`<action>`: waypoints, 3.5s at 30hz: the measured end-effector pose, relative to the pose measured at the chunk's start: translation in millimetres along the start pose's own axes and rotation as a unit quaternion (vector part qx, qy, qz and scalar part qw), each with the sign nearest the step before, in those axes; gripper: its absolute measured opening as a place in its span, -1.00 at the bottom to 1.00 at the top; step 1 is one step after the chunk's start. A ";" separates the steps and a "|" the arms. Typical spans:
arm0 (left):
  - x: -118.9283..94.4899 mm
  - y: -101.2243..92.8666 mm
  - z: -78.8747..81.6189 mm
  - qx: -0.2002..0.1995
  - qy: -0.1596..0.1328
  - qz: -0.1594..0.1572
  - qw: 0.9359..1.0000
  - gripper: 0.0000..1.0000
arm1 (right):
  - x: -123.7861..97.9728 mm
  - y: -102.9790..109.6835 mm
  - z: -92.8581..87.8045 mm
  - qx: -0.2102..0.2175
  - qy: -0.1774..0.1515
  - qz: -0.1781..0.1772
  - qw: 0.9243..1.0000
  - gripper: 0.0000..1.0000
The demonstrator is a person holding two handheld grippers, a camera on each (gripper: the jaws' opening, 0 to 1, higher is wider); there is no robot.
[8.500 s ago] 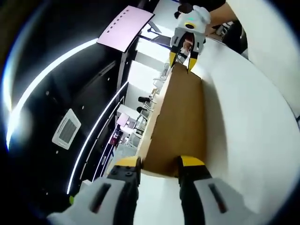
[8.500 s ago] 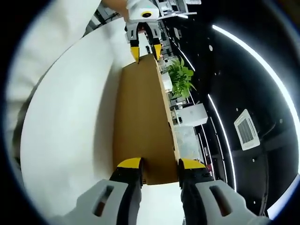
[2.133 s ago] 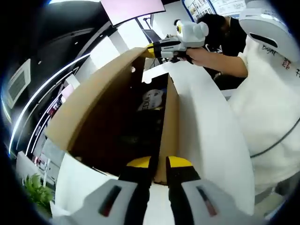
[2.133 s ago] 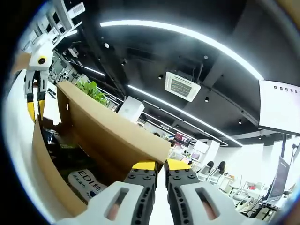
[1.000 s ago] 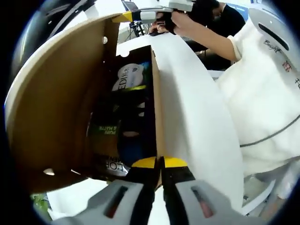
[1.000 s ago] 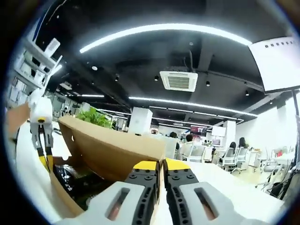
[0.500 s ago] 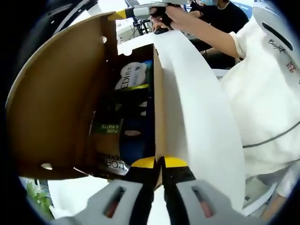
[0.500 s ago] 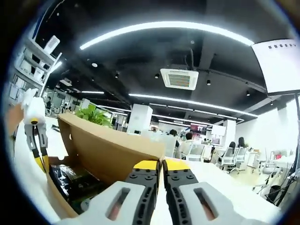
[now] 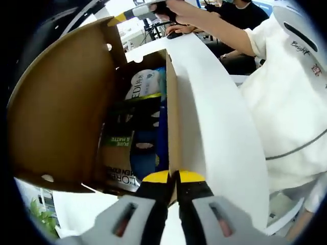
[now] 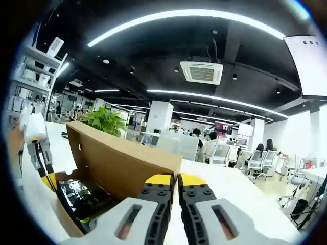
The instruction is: Operate the shoe box by opening the lid, removing the specified soft item, and placing it in the target area until the item is outside and the box remains undamaged.
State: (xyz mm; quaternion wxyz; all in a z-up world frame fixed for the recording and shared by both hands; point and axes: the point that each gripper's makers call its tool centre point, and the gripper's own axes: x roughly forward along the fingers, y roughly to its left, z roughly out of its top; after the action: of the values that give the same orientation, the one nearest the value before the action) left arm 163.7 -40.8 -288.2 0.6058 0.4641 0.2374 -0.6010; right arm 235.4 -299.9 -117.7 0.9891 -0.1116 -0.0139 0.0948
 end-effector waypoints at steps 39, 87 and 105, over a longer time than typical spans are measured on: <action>0.2 -2.2 1.0 -0.022 0.004 -0.002 1.000 -0.92 | 62.4 -20.3 3.0 -0.007 0.080 0.017 0.997 -0.99; 0.3 -1.5 1.2 -0.011 0.021 0.018 1.000 -0.90 | 127.8 -36.4 -23.2 0.091 0.099 -0.021 0.991 -1.00; 0.4 -1.8 0.7 -0.008 0.020 0.018 1.000 -0.89 | 148.1 -39.4 -43.3 0.106 0.152 -0.015 0.983 -1.00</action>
State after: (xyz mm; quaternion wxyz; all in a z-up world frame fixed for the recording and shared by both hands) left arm 161.9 -41.4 -288.6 0.6153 0.4752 0.2456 -0.5790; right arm 390.1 -318.8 -150.1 0.9873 -0.0185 0.1447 0.0632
